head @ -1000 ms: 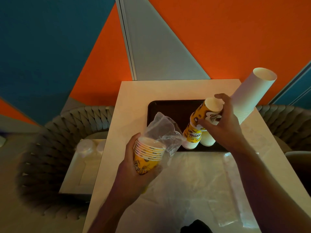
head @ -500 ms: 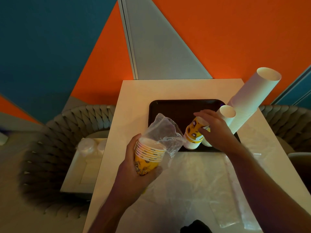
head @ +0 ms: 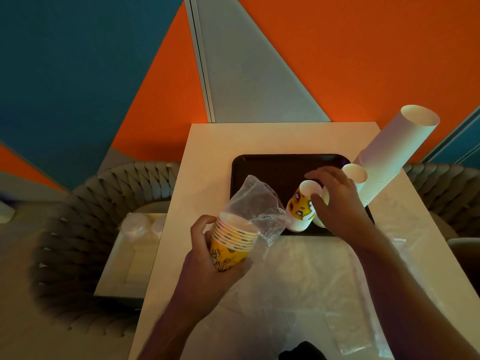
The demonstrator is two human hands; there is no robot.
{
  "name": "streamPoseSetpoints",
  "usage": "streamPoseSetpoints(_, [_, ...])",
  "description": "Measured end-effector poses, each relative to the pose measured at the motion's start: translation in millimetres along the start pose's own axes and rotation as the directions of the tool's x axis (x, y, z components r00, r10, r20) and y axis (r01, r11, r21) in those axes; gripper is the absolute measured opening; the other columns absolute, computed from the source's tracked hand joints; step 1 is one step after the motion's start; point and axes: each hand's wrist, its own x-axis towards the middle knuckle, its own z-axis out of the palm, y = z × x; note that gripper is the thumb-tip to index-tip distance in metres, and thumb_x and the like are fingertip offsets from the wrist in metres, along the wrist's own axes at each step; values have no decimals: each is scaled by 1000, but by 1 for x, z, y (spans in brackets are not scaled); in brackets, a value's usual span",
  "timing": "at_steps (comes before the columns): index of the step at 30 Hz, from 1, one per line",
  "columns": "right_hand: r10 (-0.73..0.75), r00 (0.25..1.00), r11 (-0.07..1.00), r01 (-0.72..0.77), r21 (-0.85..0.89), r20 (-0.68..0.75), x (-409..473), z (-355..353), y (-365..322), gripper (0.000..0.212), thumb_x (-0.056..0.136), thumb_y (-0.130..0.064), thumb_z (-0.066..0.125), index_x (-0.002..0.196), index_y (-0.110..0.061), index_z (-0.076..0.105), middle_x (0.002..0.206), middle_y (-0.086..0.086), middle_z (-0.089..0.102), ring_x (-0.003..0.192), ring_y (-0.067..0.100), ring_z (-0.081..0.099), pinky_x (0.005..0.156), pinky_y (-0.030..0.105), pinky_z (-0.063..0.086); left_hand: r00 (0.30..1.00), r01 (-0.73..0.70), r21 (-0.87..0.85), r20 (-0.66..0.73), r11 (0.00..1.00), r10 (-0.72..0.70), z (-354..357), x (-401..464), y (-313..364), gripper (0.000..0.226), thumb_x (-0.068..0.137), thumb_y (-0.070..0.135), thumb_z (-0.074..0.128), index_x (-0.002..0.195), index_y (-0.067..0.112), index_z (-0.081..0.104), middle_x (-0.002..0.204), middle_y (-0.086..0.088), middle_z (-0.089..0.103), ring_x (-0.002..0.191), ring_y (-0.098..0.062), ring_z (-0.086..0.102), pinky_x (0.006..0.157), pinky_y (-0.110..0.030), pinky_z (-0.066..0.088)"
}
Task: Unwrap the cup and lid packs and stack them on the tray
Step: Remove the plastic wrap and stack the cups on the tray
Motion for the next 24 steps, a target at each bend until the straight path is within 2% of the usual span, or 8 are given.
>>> streamPoseSetpoints(3, [3, 994, 957, -34, 288, 109, -4, -16, -34, 42, 89, 8, 57, 92, -32, 70, 97, -16, 71, 89, 0, 64, 74, 10, 46, 1000, -11, 11, 18, 1000, 11, 2, 2, 1, 90, 73, 22, 88, 114, 70, 24, 112, 30, 62, 97, -1, 67, 74, -21, 58])
streamPoseSetpoints(7, [-133, 968, 907, 33, 419, 211, -11, -18, -61, 44, 87, 8, 63, 80, -34, 73, 78, -18, 71, 69, 7, 66, 62, 18, 50, 999, -34, 25, 33, 999, 33, 4, 2, 5, 90, 72, 23, 89, 115, 71, 26, 112, 33, 60, 97, -1, 67, 73, -21, 58])
streamPoseSetpoints(9, [-174, 956, 875, 41, 483, 234, -14, -13, -66, 30, 89, 1, 69, 86, -28, 77, 78, -13, 71, 70, 13, 66, 62, 22, 49, 998, -38, 37, 44, 999, 36, 5, 2, 7, 89, 72, 22, 89, 115, 70, 28, 112, 32, 60, 97, -3, 68, 73, -23, 59])
streamPoseSetpoints(12, [-235, 908, 829, 1, 560, 347, -18, -8, -68, 13, 89, -4, 75, 93, -16, 79, 88, -12, 73, 82, 8, 69, 71, 19, 51, 997, -38, 50, 63, 998, 35, 5, 0, 8, 88, 73, 21, 89, 118, 67, 29, 111, 27, 61, 94, -6, 69, 72, -26, 59])
streamPoseSetpoints(15, [-295, 852, 794, -34, 606, 433, -19, -5, -70, 15, 88, -9, 77, 99, -20, 77, 99, -8, 74, 97, 12, 70, 82, 22, 53, 997, -41, 59, 69, 997, 37, 4, -1, 9, 88, 74, 18, 87, 117, 68, 29, 109, 27, 60, 92, -6, 68, 68, -20, 56])
streamPoseSetpoints(19, [-298, 815, 816, -52, 576, 497, -17, -3, -75, 17, 84, -28, 82, 100, -24, 77, 115, -7, 70, 111, 18, 66, 91, 45, 58, 996, -42, 57, 80, 997, 38, 3, -2, 13, 89, 75, 17, 86, 116, 72, 29, 112, 28, 59, 94, -5, 68, 70, -20, 56])
streamPoseSetpoints(22, [-259, 759, 844, -124, 522, 597, -17, -2, -81, 24, 84, -36, 81, 106, -32, 74, 116, -9, 69, 109, 14, 68, 90, 46, 59, 993, -49, 62, 108, 997, 42, 4, -2, 16, 91, 75, 18, 86, 117, 75, 29, 113, 33, 57, 98, -1, 66, 73, -20, 57])
streamPoseSetpoints(24, [-254, 741, 842, -148, 519, 622, -20, 1, -84, 33, 86, -35, 80, 117, -26, 72, 113, -11, 70, 107, 13, 69, 90, 42, 59, 992, -46, 68, 120, 997, 37, 3, -1, 17, 95, 74, 19, 87, 119, 76, 26, 116, 36, 55, 102, 0, 64, 76, -20, 57])
